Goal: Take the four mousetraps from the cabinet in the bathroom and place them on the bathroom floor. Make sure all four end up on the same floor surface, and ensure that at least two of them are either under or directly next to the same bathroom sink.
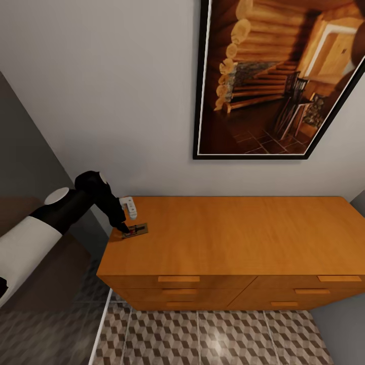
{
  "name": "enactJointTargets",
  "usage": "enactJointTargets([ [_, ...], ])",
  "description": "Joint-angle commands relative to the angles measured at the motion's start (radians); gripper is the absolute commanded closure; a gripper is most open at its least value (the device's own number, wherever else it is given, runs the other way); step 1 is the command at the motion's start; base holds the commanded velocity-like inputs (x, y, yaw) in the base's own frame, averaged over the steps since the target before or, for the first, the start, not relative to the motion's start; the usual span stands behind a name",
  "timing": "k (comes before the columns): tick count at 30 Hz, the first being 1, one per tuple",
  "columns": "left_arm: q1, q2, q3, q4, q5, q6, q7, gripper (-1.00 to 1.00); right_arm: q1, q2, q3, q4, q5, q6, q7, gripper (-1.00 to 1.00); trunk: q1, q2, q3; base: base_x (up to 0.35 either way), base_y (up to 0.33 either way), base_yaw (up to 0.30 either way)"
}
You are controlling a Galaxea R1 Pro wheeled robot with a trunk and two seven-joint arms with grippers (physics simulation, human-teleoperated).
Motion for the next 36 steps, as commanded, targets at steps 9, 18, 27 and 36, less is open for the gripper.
enactJointTargets([
  [9, -0.001, 0.005, -0.002, 0.004, -0.005, -0.063, -0.011, -1.0, -0.001, -0.001, 0.009, 0.001, -0.008, -0.003, -0.001, 1.0, 0.001, -0.002, -0.002, 0.0, 0.0, 0.0],
  [18, -0.001, 0.015, -0.002, 0.006, -0.003, -0.103, -0.014, -1.0, -0.001, 0.0, 0.009, 0.001, -0.008, -0.003, -0.001, 1.0, 0.001, -0.002, -0.002, 0.0, 0.0, 0.0],
  [27, -0.001, 0.017, -0.001, 0.009, 0.001, -0.171, -0.044, -1.0, -0.001, 0.0, 0.009, 0.0, -0.008, -0.003, -0.001, 1.0, 0.001, -0.002, -0.002, 0.0, 0.0, 0.0],
  [36, -0.001, 0.017, -0.001, 0.026, 0.002, -0.215, -0.066, -1.0, -0.001, 0.0, 0.009, 0.001, -0.008, -0.003, -0.001, 1.0, 0.001, -0.002, -0.002, 0.0, 0.0, 0.0],
])
